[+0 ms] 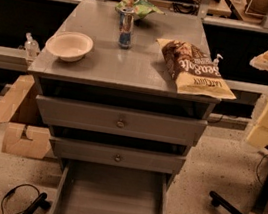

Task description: Place redbull can into bottom drawer

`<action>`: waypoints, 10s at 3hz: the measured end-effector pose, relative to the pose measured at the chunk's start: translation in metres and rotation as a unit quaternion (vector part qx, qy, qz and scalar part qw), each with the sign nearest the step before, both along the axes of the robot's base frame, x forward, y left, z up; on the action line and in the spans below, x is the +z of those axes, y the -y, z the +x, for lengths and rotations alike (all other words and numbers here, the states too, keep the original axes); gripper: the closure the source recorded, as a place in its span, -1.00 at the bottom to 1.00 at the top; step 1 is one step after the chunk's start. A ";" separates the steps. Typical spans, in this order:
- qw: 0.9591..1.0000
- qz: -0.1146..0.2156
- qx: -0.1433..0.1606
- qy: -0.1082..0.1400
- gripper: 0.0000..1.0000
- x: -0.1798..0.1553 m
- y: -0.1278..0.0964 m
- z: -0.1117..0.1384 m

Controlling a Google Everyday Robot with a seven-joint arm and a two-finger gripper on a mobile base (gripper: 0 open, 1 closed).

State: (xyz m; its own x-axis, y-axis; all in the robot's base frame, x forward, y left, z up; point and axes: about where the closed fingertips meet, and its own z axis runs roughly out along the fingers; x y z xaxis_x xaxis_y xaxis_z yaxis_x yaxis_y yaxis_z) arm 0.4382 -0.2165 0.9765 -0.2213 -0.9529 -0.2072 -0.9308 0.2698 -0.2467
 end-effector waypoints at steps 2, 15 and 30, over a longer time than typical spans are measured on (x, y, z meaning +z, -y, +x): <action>0.996 0.070 -0.021 0.048 -1.00 0.003 -0.015 0.040; 0.818 0.549 -0.001 0.173 -0.90 -0.036 -0.282 0.424; 0.843 0.517 0.108 0.100 1.00 -0.285 -0.274 0.047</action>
Offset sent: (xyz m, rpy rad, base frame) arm 0.0761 0.0300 0.0018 0.2561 -0.1685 -0.0642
